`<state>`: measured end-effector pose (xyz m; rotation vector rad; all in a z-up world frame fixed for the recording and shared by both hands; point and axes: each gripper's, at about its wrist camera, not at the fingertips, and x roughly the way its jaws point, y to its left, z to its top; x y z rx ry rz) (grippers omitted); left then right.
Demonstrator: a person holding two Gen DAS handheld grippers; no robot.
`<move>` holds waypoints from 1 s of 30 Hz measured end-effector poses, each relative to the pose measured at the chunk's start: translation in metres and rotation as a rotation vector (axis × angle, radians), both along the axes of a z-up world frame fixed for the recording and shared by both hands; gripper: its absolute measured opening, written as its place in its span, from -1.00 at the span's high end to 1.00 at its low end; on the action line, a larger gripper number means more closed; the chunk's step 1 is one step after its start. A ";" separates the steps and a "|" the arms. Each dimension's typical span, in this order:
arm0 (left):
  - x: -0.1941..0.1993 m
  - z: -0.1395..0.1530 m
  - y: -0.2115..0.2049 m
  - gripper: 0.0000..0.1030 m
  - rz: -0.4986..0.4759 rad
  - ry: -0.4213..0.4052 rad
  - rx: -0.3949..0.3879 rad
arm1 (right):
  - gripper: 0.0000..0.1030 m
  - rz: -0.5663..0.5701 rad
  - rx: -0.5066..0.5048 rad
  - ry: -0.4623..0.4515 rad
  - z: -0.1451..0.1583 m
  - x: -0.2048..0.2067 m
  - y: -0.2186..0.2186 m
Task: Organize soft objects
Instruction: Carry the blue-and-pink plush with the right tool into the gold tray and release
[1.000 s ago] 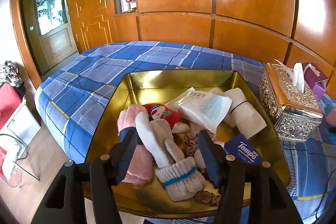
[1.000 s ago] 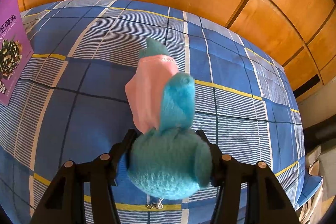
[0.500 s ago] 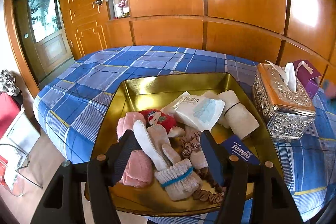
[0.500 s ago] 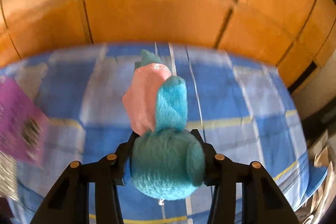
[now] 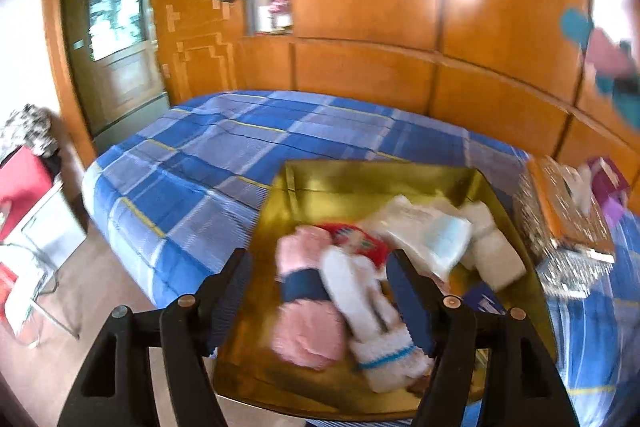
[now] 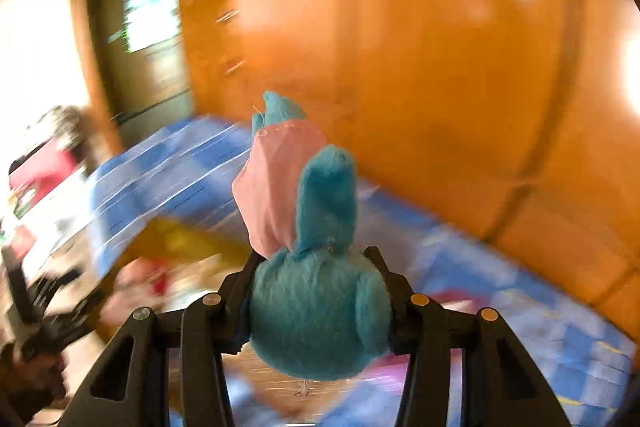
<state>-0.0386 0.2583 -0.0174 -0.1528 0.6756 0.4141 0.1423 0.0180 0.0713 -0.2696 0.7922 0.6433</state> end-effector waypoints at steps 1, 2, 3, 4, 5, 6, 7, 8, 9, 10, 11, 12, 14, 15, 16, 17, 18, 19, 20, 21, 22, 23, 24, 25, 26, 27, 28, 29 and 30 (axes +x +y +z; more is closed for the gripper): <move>-0.002 0.001 0.007 -0.42 0.027 -0.009 -0.002 | 0.06 0.047 -0.001 0.060 -0.022 -0.011 0.027; -0.004 0.002 0.010 -0.44 0.042 -0.013 -0.005 | 0.06 0.072 -0.005 0.094 -0.037 -0.018 0.044; -0.005 0.002 0.014 -0.46 0.052 -0.016 -0.009 | 0.06 0.094 -0.013 0.128 -0.052 -0.024 0.060; -0.006 0.002 0.017 -0.47 0.064 -0.019 -0.011 | 0.06 0.110 -0.027 0.175 -0.073 -0.032 0.081; -0.007 0.002 0.019 -0.50 0.075 -0.021 -0.012 | 0.06 0.115 -0.040 0.212 -0.089 -0.036 0.094; -0.007 0.002 0.021 -0.51 0.079 -0.021 -0.014 | 0.06 0.118 -0.048 0.234 -0.101 -0.036 0.098; -0.008 0.002 0.021 -0.52 0.081 -0.021 -0.015 | 0.06 0.123 -0.062 0.254 -0.114 -0.039 0.108; -0.007 0.001 0.021 -0.53 0.081 -0.020 -0.015 | 0.06 0.130 -0.078 0.260 -0.126 -0.043 0.119; -0.006 0.001 0.021 -0.56 0.080 -0.019 -0.014 | 0.06 0.132 -0.094 0.258 -0.134 -0.045 0.124; -0.006 0.000 0.021 -0.58 0.080 -0.019 -0.015 | 0.05 0.130 -0.112 0.260 -0.142 -0.048 0.127; -0.005 -0.001 0.021 -0.59 0.078 -0.017 -0.016 | 0.05 0.128 -0.135 0.266 -0.152 -0.047 0.133; -0.005 -0.001 0.020 -0.61 0.077 -0.015 -0.018 | 0.05 0.129 -0.158 0.258 -0.160 -0.046 0.137; -0.004 -0.003 0.018 -0.70 0.070 -0.011 -0.024 | 0.03 0.117 -0.185 0.252 -0.173 -0.044 0.138; -0.003 -0.003 0.017 -0.74 0.068 -0.011 -0.025 | 0.00 0.114 -0.181 0.251 -0.175 -0.043 0.131; -0.003 -0.004 0.015 -0.74 0.065 -0.011 -0.025 | -0.02 0.111 -0.169 0.244 -0.176 -0.042 0.127; -0.003 -0.004 0.014 -0.75 0.062 -0.010 -0.023 | -0.04 0.107 -0.164 0.238 -0.176 -0.041 0.127; -0.002 -0.004 0.012 -0.77 0.058 -0.009 -0.019 | -0.08 0.106 -0.163 0.232 -0.176 -0.039 0.127; -0.002 -0.004 0.010 -0.77 0.057 -0.008 -0.016 | -0.10 0.108 -0.160 0.225 -0.176 -0.038 0.127; -0.002 -0.004 0.009 -0.78 0.055 -0.009 -0.016 | -0.10 0.110 -0.156 0.220 -0.177 -0.038 0.127; -0.002 -0.004 0.008 -0.80 0.053 -0.011 -0.017 | -0.15 0.111 -0.152 0.216 -0.177 -0.040 0.126; -0.002 -0.003 0.006 -0.83 0.052 -0.013 -0.014 | -0.18 0.113 -0.150 0.207 -0.176 -0.042 0.126; -0.002 -0.003 0.004 -0.87 0.053 -0.014 -0.010 | -0.20 0.114 -0.150 0.197 -0.175 -0.044 0.125; -0.003 -0.002 0.003 -0.88 0.051 -0.016 -0.007 | -0.24 0.116 -0.151 0.189 -0.173 -0.047 0.126; -0.003 -0.001 0.001 -0.88 0.050 -0.020 -0.003 | -0.29 0.117 -0.154 0.177 -0.171 -0.051 0.126; -0.003 0.000 0.000 -0.92 0.050 -0.022 0.000 | -0.32 0.114 -0.154 0.162 -0.168 -0.053 0.125; -0.004 0.000 0.000 -0.97 0.051 -0.022 0.003 | -0.46 0.107 -0.151 0.139 -0.163 -0.056 0.124; -0.004 0.000 -0.001 -0.99 0.055 -0.023 0.007 | -0.61 0.099 -0.157 0.111 -0.159 -0.059 0.123; -0.005 0.001 -0.001 -0.99 0.061 -0.027 0.012 | -0.62 0.089 -0.157 0.077 -0.154 -0.063 0.120; -0.005 0.002 -0.002 -0.99 0.065 -0.032 0.013 | -0.62 0.084 -0.148 0.057 -0.149 -0.066 0.117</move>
